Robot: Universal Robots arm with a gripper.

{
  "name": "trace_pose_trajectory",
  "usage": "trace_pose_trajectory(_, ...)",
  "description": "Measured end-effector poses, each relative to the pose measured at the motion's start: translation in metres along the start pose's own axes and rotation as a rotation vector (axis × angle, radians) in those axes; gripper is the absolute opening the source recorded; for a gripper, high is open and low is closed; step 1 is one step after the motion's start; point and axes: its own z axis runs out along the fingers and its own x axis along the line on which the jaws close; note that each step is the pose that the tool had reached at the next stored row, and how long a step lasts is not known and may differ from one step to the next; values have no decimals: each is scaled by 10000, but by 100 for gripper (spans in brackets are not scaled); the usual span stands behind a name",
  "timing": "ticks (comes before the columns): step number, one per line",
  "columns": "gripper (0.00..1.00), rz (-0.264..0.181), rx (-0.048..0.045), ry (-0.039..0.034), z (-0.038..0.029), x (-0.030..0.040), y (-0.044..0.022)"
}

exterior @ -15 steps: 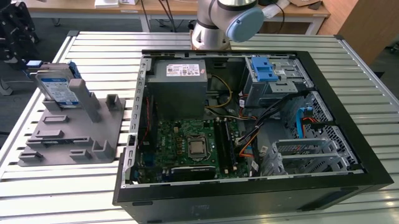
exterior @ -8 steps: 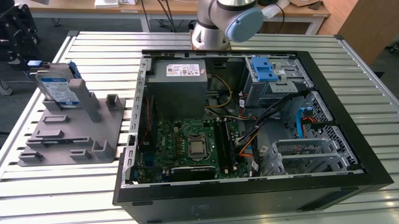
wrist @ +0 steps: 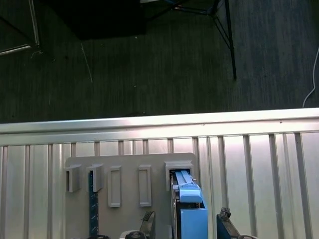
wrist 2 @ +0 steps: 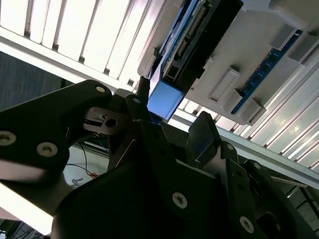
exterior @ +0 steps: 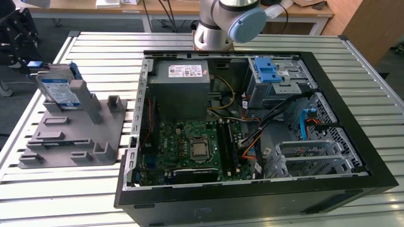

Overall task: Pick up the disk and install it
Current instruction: 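Pick up the disk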

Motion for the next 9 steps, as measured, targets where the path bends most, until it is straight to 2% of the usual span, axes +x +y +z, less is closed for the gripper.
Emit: trace_pose_trajectory(9,59,3,2,-2,8,-15,4)
